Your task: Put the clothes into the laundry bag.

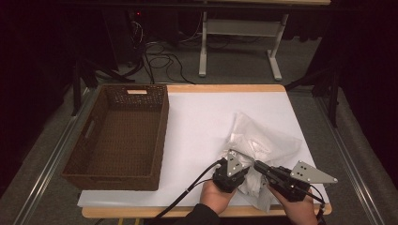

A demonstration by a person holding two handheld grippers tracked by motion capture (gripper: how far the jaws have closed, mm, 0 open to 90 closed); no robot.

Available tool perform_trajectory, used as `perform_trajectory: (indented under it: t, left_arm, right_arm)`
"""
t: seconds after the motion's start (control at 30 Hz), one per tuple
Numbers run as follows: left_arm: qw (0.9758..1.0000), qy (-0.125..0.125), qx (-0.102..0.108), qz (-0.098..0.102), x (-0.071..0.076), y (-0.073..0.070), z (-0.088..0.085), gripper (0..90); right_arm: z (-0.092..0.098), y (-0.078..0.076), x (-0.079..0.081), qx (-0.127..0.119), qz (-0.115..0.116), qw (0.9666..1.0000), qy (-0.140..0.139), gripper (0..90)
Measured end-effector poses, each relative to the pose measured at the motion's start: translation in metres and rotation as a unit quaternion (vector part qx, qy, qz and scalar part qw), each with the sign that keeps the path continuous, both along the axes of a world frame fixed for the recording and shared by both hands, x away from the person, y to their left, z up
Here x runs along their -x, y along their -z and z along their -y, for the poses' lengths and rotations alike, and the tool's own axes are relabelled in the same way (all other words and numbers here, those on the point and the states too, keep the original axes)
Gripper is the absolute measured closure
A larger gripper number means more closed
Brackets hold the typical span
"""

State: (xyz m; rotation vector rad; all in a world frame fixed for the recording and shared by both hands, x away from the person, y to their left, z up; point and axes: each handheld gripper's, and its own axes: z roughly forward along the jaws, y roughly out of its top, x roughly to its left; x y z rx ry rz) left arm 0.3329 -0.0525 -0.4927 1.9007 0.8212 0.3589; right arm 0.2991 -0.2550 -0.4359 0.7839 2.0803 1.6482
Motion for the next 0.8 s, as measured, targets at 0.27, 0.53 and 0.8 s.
perform_trajectory:
  t: [0.27,0.53,0.8]
  left_arm:
    - [0.9995,-0.03,-0.006,0.002,-0.008,0.01,0.015,80.0]
    - [0.9998,-0.001,0.018,0.009,-0.003,0.008,0.008,51.7]
    - [0.9997,0.004,0.018,0.015,0.015,0.001,-0.025,16.4]
  right_arm:
    - [0.003,-0.004,0.002,-0.015,0.0,0.9999,-0.003,90.0]
    - [0.01,-0.006,0.002,-0.015,0.006,0.9999,0.006,90.0]
    - [0.006,-0.004,0.001,-0.003,0.009,0.9999,0.006,90.0]
